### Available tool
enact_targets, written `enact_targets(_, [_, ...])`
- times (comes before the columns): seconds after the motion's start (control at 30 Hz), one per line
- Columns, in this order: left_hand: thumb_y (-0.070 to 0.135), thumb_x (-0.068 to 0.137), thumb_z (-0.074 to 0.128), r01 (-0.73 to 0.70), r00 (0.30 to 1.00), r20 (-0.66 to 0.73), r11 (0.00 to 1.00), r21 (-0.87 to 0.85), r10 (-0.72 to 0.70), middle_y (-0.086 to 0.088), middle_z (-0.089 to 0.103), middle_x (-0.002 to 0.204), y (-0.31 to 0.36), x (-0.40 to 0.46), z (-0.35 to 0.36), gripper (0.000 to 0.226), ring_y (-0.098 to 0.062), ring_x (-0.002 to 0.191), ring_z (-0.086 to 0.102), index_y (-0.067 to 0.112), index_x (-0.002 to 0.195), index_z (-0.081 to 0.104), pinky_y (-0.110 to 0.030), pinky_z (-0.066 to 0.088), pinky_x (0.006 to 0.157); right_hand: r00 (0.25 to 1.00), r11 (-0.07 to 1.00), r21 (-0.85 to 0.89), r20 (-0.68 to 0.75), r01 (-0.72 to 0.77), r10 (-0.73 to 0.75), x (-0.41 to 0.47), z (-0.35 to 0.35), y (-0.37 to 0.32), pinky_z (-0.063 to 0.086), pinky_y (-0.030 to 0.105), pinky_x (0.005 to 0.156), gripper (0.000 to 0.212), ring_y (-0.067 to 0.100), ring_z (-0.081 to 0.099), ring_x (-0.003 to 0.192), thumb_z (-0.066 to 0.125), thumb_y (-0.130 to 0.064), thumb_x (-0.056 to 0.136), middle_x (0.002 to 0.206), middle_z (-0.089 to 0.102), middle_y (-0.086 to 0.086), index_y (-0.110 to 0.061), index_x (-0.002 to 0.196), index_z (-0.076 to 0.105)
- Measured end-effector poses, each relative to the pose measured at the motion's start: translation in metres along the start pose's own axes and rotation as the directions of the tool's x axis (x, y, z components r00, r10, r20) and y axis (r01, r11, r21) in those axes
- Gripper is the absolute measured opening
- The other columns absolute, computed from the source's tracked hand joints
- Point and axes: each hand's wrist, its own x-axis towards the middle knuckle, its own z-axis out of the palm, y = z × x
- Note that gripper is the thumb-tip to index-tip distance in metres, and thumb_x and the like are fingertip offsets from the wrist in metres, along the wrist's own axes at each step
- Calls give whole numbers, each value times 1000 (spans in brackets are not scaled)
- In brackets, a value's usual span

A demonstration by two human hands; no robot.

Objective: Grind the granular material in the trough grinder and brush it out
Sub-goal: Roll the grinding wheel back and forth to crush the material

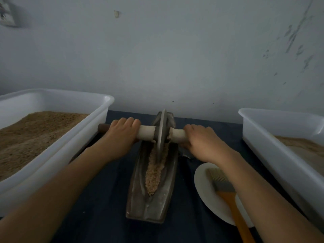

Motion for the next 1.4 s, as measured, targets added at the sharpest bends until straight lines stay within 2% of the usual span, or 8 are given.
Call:
enact_targets(0.17, [34, 92, 53, 5, 1000, 23, 999, -45, -4, -1, 47, 123, 1, -1, -4, 37, -17, 109, 47, 18, 122, 39, -31, 35, 96, 998, 1000, -30, -66, 3, -5, 0, 3, -2, 29, 33, 76, 28, 23, 49, 98, 55, -30, 91, 110, 54, 5, -14, 113, 46])
enact_targets(0.37, [35, 92, 54, -3, 950, 313, 998, -59, 21, 0, 46, 128, 3, -9, -31, 40, -16, 115, 47, 20, 123, 35, -32, 35, 100, 970, 999, 49, 243, -17, 5, -12, -24, -14, 30, 31, 74, 35, 24, 51, 101, 50, -36, 94, 115, 53, 7, -10, 116, 43])
enact_targets(0.47, [32, 93, 53, -21, 871, 484, 992, -126, 80, 3, 48, 120, 3, -15, -49, 32, -12, 106, 48, 24, 116, 32, -27, 38, 95, 914, 992, 123, 404, -20, -32, -20, -42, -20, 29, 20, 57, 38, 12, 47, 80, 53, -35, 93, 95, 48, -3, -9, 119, 42])
enact_targets(0.6, [29, 94, 52, 37, 764, 633, 971, -236, 125, 15, 40, 89, -1, -23, -63, 29, -3, 80, 45, 30, 103, 25, -16, 37, 72, 854, 991, 134, 514, 19, -86, -29, -59, -24, 26, 17, 49, 26, 3, 36, 62, 52, -38, 94, 76, 39, -7, -21, 81, 37])
enact_targets(0.8, [26, 93, 55, 17, 848, 524, 983, -184, 84, 3, 47, 110, 1, -14, -49, 26, -13, 100, 49, 25, 103, 31, -26, 39, 89, 900, 992, 124, 434, -21, -35, -16, -42, -19, 33, 23, 59, 28, 10, 45, 75, 53, -38, 93, 85, 45, -4, -15, 102, 42])
enact_targets(1.07, [32, 92, 53, 32, 999, -41, 999, 4, -32, -1, 47, 120, 3, 1, 4, 35, -18, 107, 46, 18, 121, 40, -31, 34, 94, 996, 999, -46, -88, -4, 0, 3, 6, -1, 26, 34, 72, 29, 25, 49, 97, 57, -30, 88, 109, 54, 5, -13, 110, 47])
enact_targets(1.2, [35, 90, 55, 33, 999, 12, 999, -36, -33, -1, 48, 122, 1, 0, 0, 38, -18, 109, 47, 19, 121, 40, -31, 36, 95, 998, 998, -55, -70, -1, -3, 0, 3, -4, 29, 34, 74, 27, 23, 49, 96, 55, -27, 90, 110, 54, 5, -13, 111, 47])
enact_targets(1.4, [36, 92, 54, -23, 928, 368, 996, -82, 52, 3, 49, 122, 0, -11, -35, 34, -13, 108, 49, 23, 117, 36, -29, 38, 96, 948, 997, 78, 318, -22, -4, -16, -31, -16, 34, 30, 72, 34, 20, 51, 95, 52, -36, 93, 109, 53, 4, -12, 116, 44])
